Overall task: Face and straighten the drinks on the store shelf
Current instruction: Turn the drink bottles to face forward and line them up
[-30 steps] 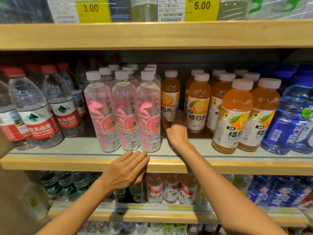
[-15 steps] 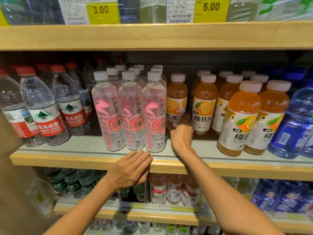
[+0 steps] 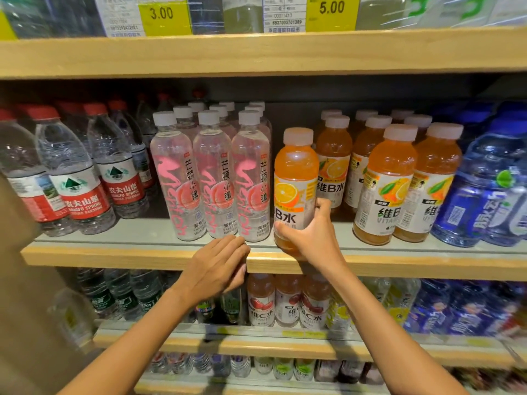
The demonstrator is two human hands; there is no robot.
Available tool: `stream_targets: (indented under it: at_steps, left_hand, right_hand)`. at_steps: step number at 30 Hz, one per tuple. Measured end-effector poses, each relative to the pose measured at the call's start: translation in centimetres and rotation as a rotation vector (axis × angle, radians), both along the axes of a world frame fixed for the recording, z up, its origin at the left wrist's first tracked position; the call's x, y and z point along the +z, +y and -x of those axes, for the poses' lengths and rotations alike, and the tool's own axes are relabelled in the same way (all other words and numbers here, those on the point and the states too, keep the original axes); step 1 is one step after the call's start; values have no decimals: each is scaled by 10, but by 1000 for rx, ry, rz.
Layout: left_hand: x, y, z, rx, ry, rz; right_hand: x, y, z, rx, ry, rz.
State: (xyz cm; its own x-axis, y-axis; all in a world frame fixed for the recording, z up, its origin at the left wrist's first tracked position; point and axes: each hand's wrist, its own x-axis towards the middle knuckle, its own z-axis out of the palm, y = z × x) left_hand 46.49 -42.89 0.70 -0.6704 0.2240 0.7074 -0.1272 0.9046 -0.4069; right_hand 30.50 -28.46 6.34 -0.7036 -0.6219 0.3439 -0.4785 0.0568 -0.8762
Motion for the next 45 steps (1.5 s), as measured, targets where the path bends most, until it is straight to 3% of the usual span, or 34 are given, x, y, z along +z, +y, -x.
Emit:
stream_targets:
  at_steps: [4, 7, 10, 15, 22, 25, 27, 30, 33, 37, 42, 45]
  left_hand:
    - [21, 17, -3, 23, -36, -182]
    - [47, 42, 0, 25, 71, -604]
    - [85, 67, 14, -165, 193, -1133]
    - [126, 102, 43, -435, 230, -1518]
    - [138, 119, 66, -416, 415, -1661]
    - [144, 115, 70, -469, 366, -1777]
    - [147, 108, 69, -601, 236, -1982]
    - [155, 99, 68, -970, -133, -2191]
    - [159, 97, 74, -1329, -436, -2243]
    - [156, 99, 82, -1550, -593, -2264]
    - [144, 92, 82, -1345, -437, -2267]
    - [140, 91, 79, -888, -147, -2117]
  right_hand:
    - [-2, 3, -1, 54, -32, 98]
    - [-3, 11, -7, 100, -36, 147]
    - [-3, 21, -15, 153, -31, 152]
    - [2, 34, -33, 200, 3, 158]
    - [3, 44, -38, 73, 99, 27]
    - [3, 53, -27, 328, -112, 175]
    - [4, 62, -17, 560, -409, 260]
    - [1, 68, -12, 940, -803, 217]
    - [2, 64, -19, 1228, -918, 216]
    - [6, 60, -27, 1296, -948, 258]
    - [1, 65, -26, 1101, -888, 293]
    - [3, 68, -21, 776, -752, 323]
